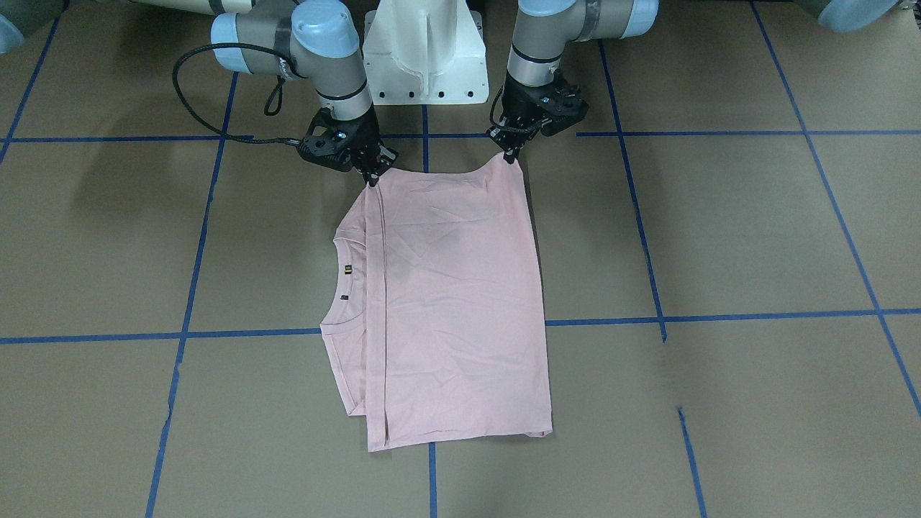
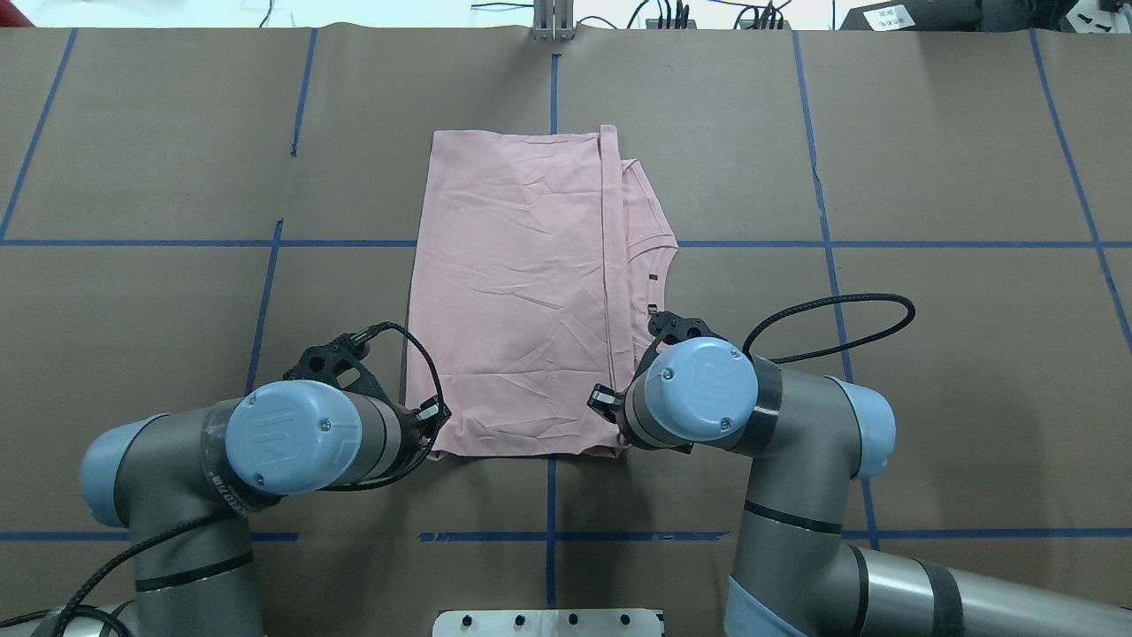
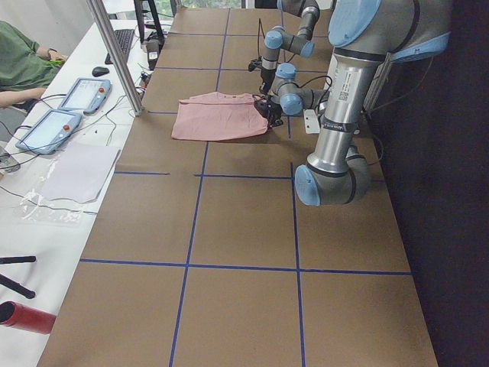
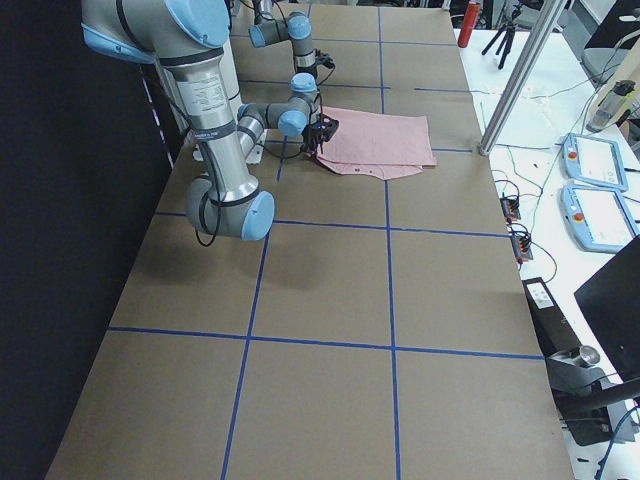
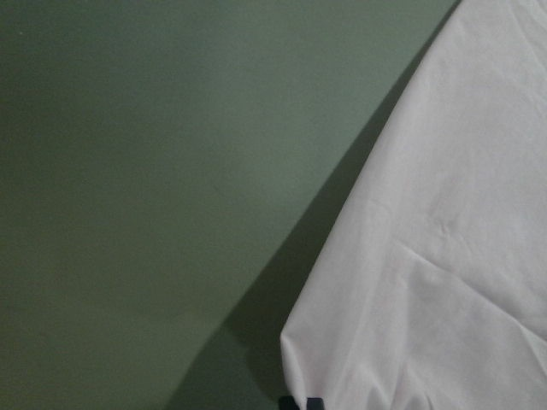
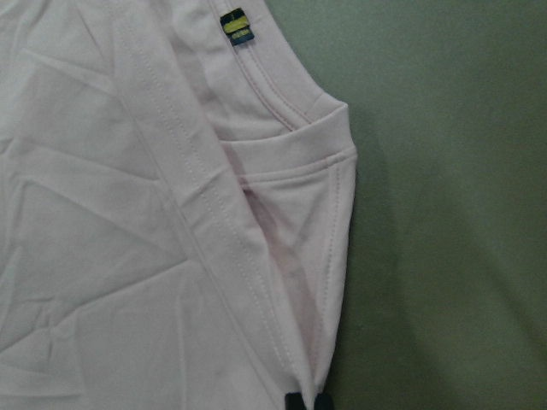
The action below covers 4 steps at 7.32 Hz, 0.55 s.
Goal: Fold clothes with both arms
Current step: 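Grasp the near corners of the shirt with both grippers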
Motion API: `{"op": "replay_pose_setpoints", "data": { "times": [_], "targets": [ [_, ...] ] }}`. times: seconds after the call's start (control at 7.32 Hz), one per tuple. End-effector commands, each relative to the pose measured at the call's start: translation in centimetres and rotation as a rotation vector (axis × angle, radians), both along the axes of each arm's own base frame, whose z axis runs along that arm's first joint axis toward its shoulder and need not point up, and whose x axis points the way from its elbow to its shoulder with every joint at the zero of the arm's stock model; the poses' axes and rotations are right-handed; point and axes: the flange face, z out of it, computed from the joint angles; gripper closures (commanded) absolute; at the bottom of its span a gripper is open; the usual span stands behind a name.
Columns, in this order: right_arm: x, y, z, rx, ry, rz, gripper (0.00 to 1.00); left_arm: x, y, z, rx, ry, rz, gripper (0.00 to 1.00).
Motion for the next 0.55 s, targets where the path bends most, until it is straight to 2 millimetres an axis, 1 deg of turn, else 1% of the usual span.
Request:
{"op": "replay_pose_setpoints", "data": {
  "times": [0.0,0.14,0.27,0.41],
  "targets": [
    [1.5,2.3,0.7,0.008,-0.009,-0.030,1.00,-0.4,2.7,-1.7,-0.006,0.034,0.045,1.00],
    [2.9,4.2,0.9,0.016,-0.021,-0.052,1.00,-0.5,4.8,-2.6,-0.009,0.045,0.078,1.00],
    [3.7,6.5,0.4,0.024,-0.041,-0.086,1.00,-0.4,7.5,-3.3,-0.013,0.032,0.127,1.00],
    [4.0,8.1,-0.6,0.031,-0.068,-0.112,1.00,-1.4,10.1,-4.6,-0.014,0.031,0.174,1.00]
  ]
}}
